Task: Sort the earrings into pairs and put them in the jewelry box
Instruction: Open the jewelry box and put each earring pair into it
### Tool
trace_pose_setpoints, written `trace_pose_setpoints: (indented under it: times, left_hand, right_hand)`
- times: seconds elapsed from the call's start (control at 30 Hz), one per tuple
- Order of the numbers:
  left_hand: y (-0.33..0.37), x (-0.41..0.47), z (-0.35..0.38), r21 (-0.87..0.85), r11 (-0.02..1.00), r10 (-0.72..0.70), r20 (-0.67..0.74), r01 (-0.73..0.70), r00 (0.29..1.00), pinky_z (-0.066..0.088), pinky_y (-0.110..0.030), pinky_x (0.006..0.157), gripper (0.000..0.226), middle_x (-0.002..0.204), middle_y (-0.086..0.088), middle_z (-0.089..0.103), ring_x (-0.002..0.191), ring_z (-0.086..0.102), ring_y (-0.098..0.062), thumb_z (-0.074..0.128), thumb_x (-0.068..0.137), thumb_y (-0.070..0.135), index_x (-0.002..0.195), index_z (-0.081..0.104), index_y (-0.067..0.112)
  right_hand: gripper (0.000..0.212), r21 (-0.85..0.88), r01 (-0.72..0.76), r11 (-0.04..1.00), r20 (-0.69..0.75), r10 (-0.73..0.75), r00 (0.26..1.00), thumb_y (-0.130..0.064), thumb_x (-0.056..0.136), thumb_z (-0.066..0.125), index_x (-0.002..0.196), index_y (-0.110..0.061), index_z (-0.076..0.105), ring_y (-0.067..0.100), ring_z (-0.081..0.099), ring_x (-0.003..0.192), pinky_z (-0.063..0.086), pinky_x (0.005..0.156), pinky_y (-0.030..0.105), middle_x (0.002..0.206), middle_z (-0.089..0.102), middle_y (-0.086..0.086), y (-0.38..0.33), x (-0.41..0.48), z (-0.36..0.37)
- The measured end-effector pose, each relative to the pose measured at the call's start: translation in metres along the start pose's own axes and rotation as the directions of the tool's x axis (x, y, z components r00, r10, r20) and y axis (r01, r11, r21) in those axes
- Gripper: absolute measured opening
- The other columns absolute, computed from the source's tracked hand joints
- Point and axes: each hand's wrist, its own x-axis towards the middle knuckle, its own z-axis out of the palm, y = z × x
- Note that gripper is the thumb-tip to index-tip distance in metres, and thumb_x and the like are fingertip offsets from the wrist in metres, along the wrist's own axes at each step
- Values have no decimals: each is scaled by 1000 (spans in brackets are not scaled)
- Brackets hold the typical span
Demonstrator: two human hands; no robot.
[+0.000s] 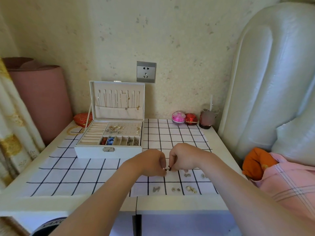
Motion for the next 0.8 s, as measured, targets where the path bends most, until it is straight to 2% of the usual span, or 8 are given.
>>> trace_pose_setpoints:
  times: [0.1,0.23,0.33,0.43,0.53,0.67,0.73,0.8]
  left_hand:
    - [-3,-2,-3,-54,998,13,-29,-15,999,44,-19,69,12,82,14,58,81,57,-9,67,81,19,92,65,24]
    - [-7,-5,-13,-153,988,-18,-99,3,995,45,-19,63,14,79,12,60,71,58,-7,65,84,22,97,67,25]
    - [-10,-9,-27,-289,957,-41,-181,-13,983,55,-28,70,11,82,8,67,74,65,-11,64,85,24,93,68,30]
    - [-17,-12,-42,-360,933,-85,-263,-16,961,54,-32,75,9,81,7,68,73,63,-12,63,87,23,93,67,29]
    - [-27,-13,-56,-398,917,-123,-332,-20,935,55,-32,76,6,84,2,70,73,64,-12,64,89,23,93,66,27]
    - [-42,-14,-72,-487,873,-168,-361,-32,917,55,-27,62,8,82,-1,70,70,65,-13,66,90,24,96,69,19]
    - [-49,-15,-79,-533,845,-196,-380,-41,904,57,-30,65,9,83,-3,73,72,68,-15,67,91,25,95,69,18]
    - [-56,-16,-86,-582,811,-226,-403,-58,887,57,-25,62,8,89,-1,75,71,70,-11,66,91,22,97,69,17]
  right_hand:
    - [14,36,19,999,-15,-18,1000,-17,82,77,78,-28,71,13,66,61,54,58,27,80,70,-10,-2,3,0]
    - [23,192,41,981,-124,-17,992,-17,81,79,100,-27,71,11,64,68,52,55,22,87,70,-8,-7,10,-4]
    - [15,245,100,964,-252,-36,967,-13,80,80,90,-25,78,-1,62,69,44,62,13,86,72,-10,-11,17,-14]
    - [13,370,136,919,-305,-18,952,-11,82,79,82,-24,76,5,65,53,47,57,14,89,76,-5,-17,24,-23]
    - [9,454,174,874,-362,2,932,-11,85,77,88,-20,76,14,68,52,44,50,12,88,76,-5,-28,33,-28]
    - [10,454,259,853,-454,-28,890,-16,89,74,94,-24,75,12,61,46,46,50,13,92,75,-7,-53,54,-31]
    - [11,461,295,837,-488,-38,872,-16,90,73,98,-22,76,12,59,44,45,49,12,91,74,-7,-67,66,-33]
    - [13,465,316,827,-522,-32,852,-17,89,74,102,-20,76,12,59,43,48,52,11,93,74,-9,-80,78,-35]
